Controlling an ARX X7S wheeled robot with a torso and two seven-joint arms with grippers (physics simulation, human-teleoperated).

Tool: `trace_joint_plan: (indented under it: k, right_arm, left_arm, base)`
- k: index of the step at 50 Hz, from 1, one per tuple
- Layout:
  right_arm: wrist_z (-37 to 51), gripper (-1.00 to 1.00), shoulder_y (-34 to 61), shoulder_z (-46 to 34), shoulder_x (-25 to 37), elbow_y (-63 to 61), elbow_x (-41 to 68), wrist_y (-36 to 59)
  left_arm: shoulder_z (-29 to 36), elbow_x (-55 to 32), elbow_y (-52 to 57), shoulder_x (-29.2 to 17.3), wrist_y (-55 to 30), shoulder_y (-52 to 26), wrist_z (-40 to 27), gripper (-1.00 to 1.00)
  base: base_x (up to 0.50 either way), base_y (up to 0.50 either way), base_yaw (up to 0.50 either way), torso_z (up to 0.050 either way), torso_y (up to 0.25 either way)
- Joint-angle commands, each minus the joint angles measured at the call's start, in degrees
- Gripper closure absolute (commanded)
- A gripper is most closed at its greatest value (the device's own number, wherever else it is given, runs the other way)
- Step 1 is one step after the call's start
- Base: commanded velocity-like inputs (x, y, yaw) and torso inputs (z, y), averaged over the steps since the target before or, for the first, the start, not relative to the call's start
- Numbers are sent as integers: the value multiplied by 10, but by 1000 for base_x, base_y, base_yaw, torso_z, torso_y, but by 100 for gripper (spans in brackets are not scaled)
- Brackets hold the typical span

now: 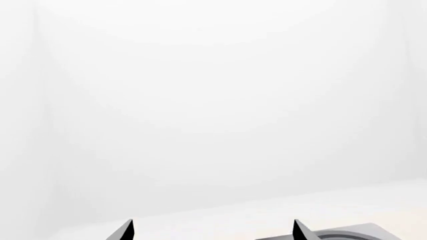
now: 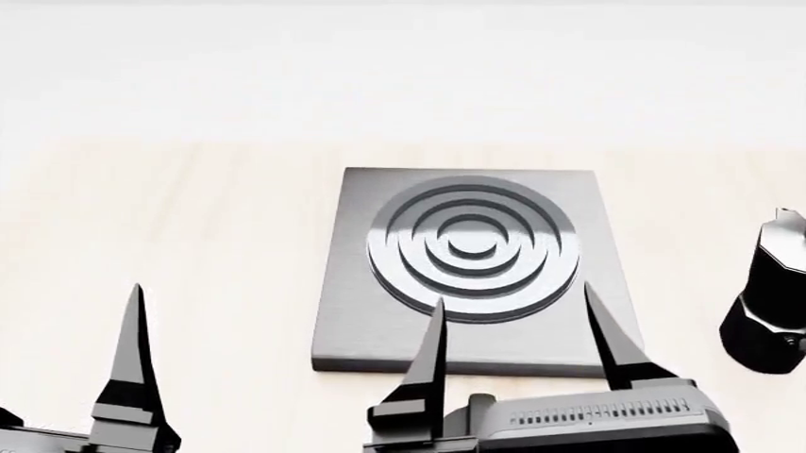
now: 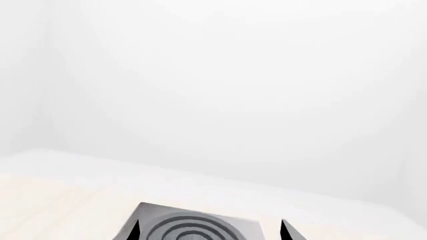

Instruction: Turn on the stove.

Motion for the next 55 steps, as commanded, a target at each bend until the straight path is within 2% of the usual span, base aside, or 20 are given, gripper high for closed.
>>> trace_joint_plan:
  k: [1,23,55]
  right_arm:
    - [0,-100,-2,6,-5,31,9,-14]
    - [-4,-100,7,-5,-7,107,19,-12]
    - [6,-100,26,10,-23,157,51,59]
  left_arm:
    - [1,-2,-2,-2,1,-1,-2,-100]
    - [4,-5,-7,-5,4,-3,-7,-100]
    - [9,-10,-8,-9,6,-6,-12,-100]
  base:
    - [0,0,0,0,0]
    - [0,0,0,0,0]
    - [0,0,0,0,0]
